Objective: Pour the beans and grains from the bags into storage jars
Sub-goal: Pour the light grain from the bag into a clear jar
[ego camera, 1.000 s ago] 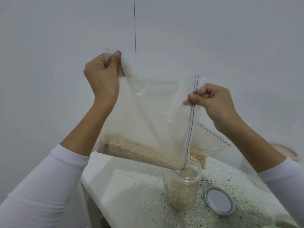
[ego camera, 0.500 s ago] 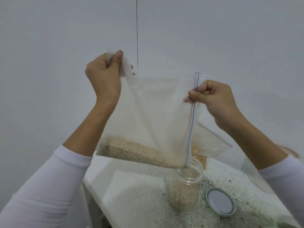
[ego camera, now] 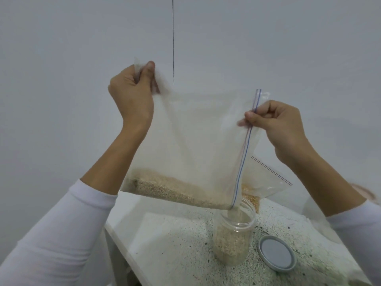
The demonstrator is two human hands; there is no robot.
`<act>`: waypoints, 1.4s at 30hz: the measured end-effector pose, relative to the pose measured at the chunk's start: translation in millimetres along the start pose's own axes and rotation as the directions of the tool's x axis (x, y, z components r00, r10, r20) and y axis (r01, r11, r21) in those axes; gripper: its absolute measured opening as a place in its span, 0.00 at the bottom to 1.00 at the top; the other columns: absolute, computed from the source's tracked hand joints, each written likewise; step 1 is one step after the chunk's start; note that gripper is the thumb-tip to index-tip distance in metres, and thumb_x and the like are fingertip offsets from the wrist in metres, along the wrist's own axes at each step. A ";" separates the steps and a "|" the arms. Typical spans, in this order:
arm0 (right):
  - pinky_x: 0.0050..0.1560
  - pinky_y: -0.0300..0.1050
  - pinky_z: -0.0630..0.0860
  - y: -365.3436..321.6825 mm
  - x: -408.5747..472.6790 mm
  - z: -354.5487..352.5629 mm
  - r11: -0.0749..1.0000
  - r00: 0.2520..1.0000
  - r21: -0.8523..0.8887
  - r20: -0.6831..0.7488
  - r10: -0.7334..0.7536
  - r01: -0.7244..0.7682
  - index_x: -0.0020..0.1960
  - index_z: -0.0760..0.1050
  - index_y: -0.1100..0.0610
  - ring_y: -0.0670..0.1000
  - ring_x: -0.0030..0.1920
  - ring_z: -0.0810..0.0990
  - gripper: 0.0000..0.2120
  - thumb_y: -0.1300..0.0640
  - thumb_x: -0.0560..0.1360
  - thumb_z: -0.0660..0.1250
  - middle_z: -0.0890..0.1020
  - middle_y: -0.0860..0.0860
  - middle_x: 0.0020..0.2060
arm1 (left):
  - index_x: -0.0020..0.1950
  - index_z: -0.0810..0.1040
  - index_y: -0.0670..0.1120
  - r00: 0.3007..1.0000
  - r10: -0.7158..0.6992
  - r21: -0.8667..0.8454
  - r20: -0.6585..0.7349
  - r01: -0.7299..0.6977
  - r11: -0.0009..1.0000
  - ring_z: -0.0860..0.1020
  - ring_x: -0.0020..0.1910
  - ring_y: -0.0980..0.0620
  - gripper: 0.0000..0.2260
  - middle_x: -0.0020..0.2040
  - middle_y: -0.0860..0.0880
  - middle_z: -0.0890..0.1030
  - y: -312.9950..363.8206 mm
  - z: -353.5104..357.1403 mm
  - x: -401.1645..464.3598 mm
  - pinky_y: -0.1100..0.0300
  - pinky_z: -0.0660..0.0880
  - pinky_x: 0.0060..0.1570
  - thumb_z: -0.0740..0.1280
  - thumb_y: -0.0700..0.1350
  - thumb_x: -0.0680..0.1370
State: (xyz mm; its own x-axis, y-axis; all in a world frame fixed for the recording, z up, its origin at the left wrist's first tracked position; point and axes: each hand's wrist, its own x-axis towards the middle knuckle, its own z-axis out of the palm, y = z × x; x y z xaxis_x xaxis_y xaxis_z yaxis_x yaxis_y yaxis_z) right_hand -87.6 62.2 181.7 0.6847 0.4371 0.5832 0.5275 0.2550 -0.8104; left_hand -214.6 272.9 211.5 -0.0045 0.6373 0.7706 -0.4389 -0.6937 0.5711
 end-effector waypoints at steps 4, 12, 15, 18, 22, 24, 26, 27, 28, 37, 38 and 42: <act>0.43 0.42 0.76 4.0 -1.9 2.4 0.999 0.999 -0.032 0.035 0.032 -0.031 0.36 0.72 0.60 0.47 0.33 0.83 0.10 0.68 0.73 0.69 0.83 0.49 0.28 | 0.29 0.73 0.39 0.998 0.000 -0.018 0.067 0.001 1.000 0.78 0.31 0.36 0.18 0.30 0.36 0.78 1.6 3.0 -1.5 0.41 0.78 0.34 0.69 0.49 0.75; 0.41 0.35 0.77 0.2 -3.6 1.7 1.000 0.999 -0.006 0.030 0.028 -0.028 0.36 0.72 0.60 0.46 0.32 0.83 0.10 0.68 0.73 0.68 0.83 0.49 0.27 | 0.27 0.69 0.42 0.999 -0.021 -0.010 0.036 0.022 1.000 0.76 0.30 0.35 0.21 0.27 0.38 0.73 -2.4 -0.6 1.9 0.43 0.76 0.32 0.69 0.52 0.74; 0.39 0.34 0.77 -2.0 -1.9 0.7 1.000 1.000 0.022 -0.015 0.003 -0.002 0.35 0.71 0.60 0.45 0.32 0.83 0.11 0.69 0.73 0.68 0.82 0.49 0.26 | 0.25 0.66 0.45 1.000 -0.007 0.021 0.019 0.006 1.000 0.71 0.25 0.48 0.21 0.24 0.55 0.71 -0.2 -0.9 0.8 0.52 0.70 0.29 0.68 0.46 0.76; 0.40 0.38 0.78 0.0 -4.5 5.0 0.999 0.999 -0.010 0.039 0.038 -0.038 0.36 0.71 0.61 0.47 0.31 0.83 0.10 0.69 0.73 0.68 0.82 0.49 0.26 | 0.28 0.74 0.44 0.995 -0.022 -0.040 0.095 0.026 0.999 0.81 0.29 0.42 0.17 0.29 0.44 0.80 2.7 1.2 -3.5 0.47 0.79 0.33 0.68 0.45 0.76; 0.41 0.35 0.77 -1.8 -3.0 2.8 1.000 1.000 0.008 -0.015 0.012 -0.012 0.35 0.71 0.60 0.46 0.32 0.83 0.11 0.69 0.73 0.68 0.83 0.49 0.27 | 0.26 0.63 0.45 1.000 -0.014 0.024 0.019 0.013 1.000 0.70 0.28 0.39 0.21 0.26 0.41 0.70 -4.2 -4.3 2.2 0.48 0.71 0.31 0.68 0.49 0.74; 0.41 0.36 0.78 0.4 -5.2 5.3 0.999 0.999 -0.012 0.016 0.031 -0.031 0.35 0.71 0.60 0.47 0.32 0.83 0.11 0.69 0.73 0.68 0.83 0.49 0.27 | 0.27 0.70 0.43 0.996 -0.029 -0.014 0.084 0.030 0.999 0.78 0.29 0.37 0.18 0.29 0.38 0.77 -1.7 -3.1 -2.9 0.46 0.77 0.32 0.68 0.47 0.75; 0.40 0.37 0.78 1.9 -6.7 7.1 0.999 0.999 -0.017 0.034 0.041 -0.041 0.35 0.72 0.60 0.47 0.32 0.83 0.11 0.69 0.73 0.68 0.83 0.50 0.27 | 0.27 0.71 0.43 0.996 -0.049 -0.042 0.070 0.052 0.998 0.78 0.28 0.40 0.18 0.29 0.39 0.77 -2.3 -2.9 -3.3 0.47 0.78 0.32 0.69 0.46 0.76; 0.39 0.35 0.77 0.7 -6.1 6.3 0.999 0.999 -0.007 0.019 0.034 -0.034 0.35 0.72 0.60 0.46 0.32 0.83 0.11 0.69 0.73 0.68 0.83 0.50 0.27 | 0.26 0.68 0.45 0.999 -0.045 -0.020 0.024 0.045 0.999 0.74 0.26 0.43 0.20 0.25 0.43 0.74 -4.2 -4.1 -0.9 0.51 0.75 0.31 0.69 0.47 0.76; 0.39 0.34 0.77 -0.7 -4.8 5.1 1.000 1.000 0.008 -0.005 0.022 -0.022 0.35 0.71 0.60 0.46 0.32 0.83 0.11 0.69 0.73 0.68 0.82 0.49 0.26 | 0.26 0.64 0.46 1.000 -0.021 0.023 -0.005 0.021 1.000 0.69 0.25 0.49 0.21 0.23 0.50 0.70 -5.4 -5.1 0.3 0.55 0.70 0.30 0.68 0.47 0.76; 0.39 0.34 0.76 -2.4 -3.0 5.6 1.000 1.000 0.013 -0.019 0.013 -0.012 0.36 0.71 0.61 0.45 0.32 0.83 0.10 0.69 0.73 0.69 0.82 0.49 0.26 | 0.26 0.61 0.49 0.999 0.007 0.051 0.035 -0.009 0.999 0.69 0.24 0.54 0.22 0.22 0.58 0.67 -1.0 -4.7 -1.5 0.55 0.66 0.28 0.68 0.46 0.76; 0.40 0.35 0.77 -1.8 -3.7 6.7 1.000 1.000 0.002 0.006 0.024 -0.024 0.36 0.71 0.61 0.45 0.32 0.83 0.10 0.69 0.73 0.69 0.82 0.49 0.26 | 0.26 0.65 0.48 0.997 0.009 0.029 0.079 -0.011 1.000 0.75 0.26 0.49 0.20 0.24 0.54 0.72 -1.7 -3.8 -3.6 0.52 0.71 0.28 0.68 0.45 0.76; 0.40 0.34 0.77 0.5 -6.2 9.0 1.000 0.999 0.002 0.014 0.029 -0.029 0.37 0.72 0.62 0.45 0.32 0.83 0.09 0.69 0.73 0.68 0.82 0.49 0.26 | 0.29 0.70 0.38 0.997 -0.049 -0.012 0.052 0.050 0.999 0.78 0.32 0.33 0.21 0.30 0.33 0.76 -6.1 -7.4 -3.9 0.38 0.76 0.33 0.68 0.52 0.74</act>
State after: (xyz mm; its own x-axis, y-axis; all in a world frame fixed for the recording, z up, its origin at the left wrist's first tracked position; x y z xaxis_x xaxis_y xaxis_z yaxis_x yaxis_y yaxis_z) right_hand -96.2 67.3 177.2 0.6925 0.4565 0.5586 0.5065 0.2436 -0.8271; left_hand -218.6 277.1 202.9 0.0636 0.6523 0.7553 -0.4495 -0.6570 0.6052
